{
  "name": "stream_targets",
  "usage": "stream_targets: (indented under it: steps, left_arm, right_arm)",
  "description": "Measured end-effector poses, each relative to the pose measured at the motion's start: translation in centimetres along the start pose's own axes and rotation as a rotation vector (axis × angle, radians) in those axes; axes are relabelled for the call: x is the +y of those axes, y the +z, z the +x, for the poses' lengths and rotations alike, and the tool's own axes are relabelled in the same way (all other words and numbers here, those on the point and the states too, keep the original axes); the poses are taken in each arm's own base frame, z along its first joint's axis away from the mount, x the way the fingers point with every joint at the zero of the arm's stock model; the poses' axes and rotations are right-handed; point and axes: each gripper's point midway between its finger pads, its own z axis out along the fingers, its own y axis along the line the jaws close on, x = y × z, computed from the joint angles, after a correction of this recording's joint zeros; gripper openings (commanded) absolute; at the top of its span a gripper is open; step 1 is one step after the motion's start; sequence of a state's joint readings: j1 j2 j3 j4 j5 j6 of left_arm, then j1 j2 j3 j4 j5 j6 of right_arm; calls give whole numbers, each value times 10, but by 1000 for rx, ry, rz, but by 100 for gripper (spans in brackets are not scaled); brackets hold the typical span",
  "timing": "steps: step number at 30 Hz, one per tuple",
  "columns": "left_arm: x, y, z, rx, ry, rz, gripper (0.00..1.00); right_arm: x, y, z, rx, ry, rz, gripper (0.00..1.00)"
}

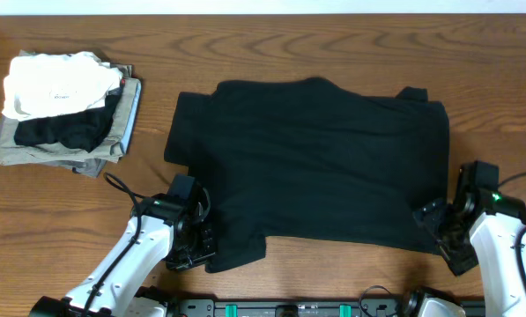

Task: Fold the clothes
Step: 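Grasp the bottom-left and bottom-right hem corners with both grippers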

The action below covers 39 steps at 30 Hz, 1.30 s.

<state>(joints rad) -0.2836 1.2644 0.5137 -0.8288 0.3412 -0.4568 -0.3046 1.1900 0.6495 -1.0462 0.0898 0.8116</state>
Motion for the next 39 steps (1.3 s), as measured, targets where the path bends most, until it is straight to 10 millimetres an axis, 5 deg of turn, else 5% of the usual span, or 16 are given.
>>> stream_targets:
  steps: [5, 19, 39]
  left_arm:
    - [0, 0, 0, 0, 0, 0, 6]
    - [0, 0, 0, 0, -4, 0, 6]
    - [0, 0, 0, 0, -4, 0, 6]
  right_arm:
    - [-7, 12, 0, 6, 39, 4, 98]
    - [-7, 22, -9, -28, 90, -17, 76]
    - [-14, 45, -13, 18, 143, 33, 67]
